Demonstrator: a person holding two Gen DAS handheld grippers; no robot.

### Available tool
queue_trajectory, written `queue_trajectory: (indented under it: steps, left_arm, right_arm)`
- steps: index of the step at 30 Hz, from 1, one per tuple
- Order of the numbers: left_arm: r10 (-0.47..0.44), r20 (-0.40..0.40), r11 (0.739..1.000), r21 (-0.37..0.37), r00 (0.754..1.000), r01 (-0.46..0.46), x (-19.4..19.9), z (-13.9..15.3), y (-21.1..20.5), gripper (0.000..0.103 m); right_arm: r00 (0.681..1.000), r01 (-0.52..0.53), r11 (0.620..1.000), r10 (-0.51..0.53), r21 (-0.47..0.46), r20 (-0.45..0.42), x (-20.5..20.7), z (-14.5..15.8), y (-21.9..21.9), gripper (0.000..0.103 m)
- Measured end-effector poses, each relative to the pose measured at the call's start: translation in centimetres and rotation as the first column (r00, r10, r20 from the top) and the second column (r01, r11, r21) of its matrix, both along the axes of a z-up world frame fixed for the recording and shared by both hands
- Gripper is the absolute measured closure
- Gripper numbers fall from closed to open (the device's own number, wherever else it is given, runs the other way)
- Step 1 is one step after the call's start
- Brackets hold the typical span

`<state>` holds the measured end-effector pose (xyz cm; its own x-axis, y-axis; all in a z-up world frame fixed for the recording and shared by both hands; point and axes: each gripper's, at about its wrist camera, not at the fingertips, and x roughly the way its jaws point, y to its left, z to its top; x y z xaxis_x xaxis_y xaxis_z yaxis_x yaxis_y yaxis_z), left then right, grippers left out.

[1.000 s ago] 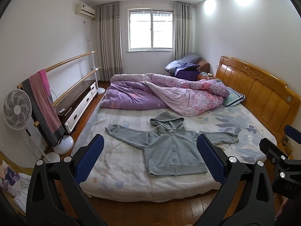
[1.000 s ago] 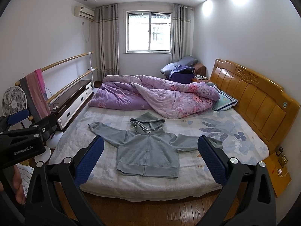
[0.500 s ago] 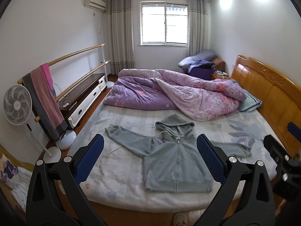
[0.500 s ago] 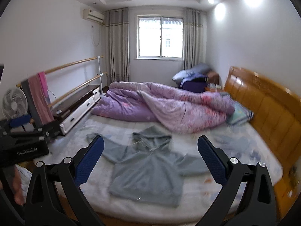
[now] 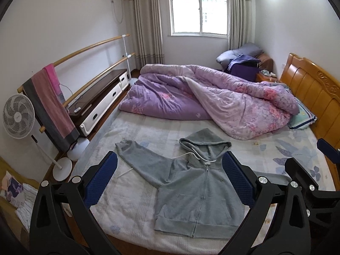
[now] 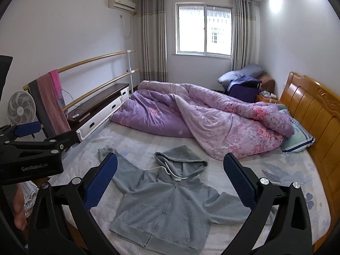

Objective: Fold large clothes
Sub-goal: 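Move both tools toward the grey hoodie's sleeves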

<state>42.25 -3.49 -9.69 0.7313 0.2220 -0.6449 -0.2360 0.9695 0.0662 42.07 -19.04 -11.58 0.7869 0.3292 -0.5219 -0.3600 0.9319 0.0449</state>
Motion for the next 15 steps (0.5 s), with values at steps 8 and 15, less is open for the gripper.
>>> queue_trajectory:
  steps: [8,15]
  left_arm:
    - [-0.041,-0.100,0.998,-0.058,0.994,0.035,6.6,-5.2,4.6,0.005]
    - [-0.118,-0.211,0.987,-0.129,0.970,0.092,12.7,-12.0,11.9,0.005]
  right_arm:
    - [0.991,0.060,0.998,-0.062,-0.022,-0.116,5.9,-3.5,3.9,0.007]
    - [0.960,0.177,0.981,-0.189,-0.076,-0.205,9.7,-8.4,9.1,0.007]
